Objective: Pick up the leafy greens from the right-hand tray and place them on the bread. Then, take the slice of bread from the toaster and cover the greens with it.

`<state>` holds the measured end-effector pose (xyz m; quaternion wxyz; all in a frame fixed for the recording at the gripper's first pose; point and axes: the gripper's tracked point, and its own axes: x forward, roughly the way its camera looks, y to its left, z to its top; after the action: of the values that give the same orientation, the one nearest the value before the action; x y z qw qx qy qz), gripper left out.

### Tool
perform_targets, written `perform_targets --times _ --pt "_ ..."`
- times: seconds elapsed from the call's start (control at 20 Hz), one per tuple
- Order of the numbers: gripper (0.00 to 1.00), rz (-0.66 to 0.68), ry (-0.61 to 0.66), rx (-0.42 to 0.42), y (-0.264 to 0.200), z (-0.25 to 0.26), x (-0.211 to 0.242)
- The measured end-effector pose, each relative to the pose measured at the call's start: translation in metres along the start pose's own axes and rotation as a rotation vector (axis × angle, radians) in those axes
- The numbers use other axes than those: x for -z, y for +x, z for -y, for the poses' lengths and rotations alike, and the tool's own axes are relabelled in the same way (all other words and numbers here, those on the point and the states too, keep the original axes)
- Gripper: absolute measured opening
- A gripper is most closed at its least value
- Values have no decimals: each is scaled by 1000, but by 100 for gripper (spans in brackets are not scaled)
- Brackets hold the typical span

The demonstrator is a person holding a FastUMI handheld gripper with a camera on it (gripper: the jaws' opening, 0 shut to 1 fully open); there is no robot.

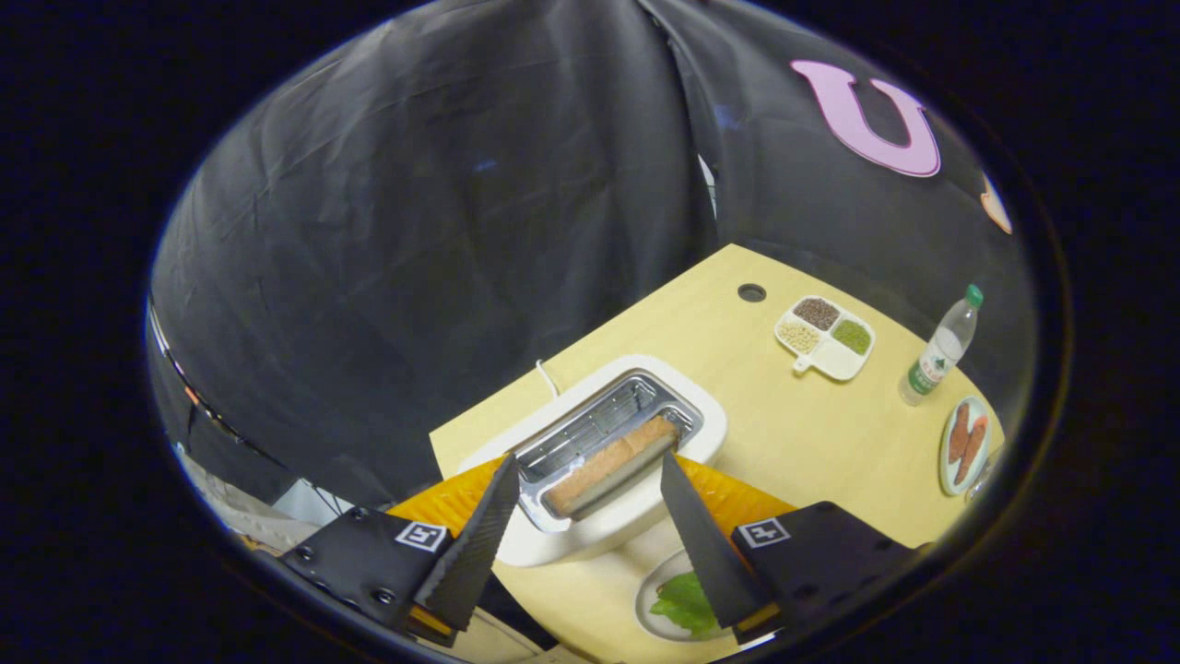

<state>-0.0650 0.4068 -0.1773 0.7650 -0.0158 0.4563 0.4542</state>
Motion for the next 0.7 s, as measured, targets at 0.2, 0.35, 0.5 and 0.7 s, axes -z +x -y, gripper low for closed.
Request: perform_targets --times 0.2,0.35,0.5,0.7 --pt "98 -32 6 23 17 3 4" --pt "73 -57 11 33 23 3 10" --pt "49 -58 58 2 26 -7 9" --pt "16 -59 66 17 25 -2 13"
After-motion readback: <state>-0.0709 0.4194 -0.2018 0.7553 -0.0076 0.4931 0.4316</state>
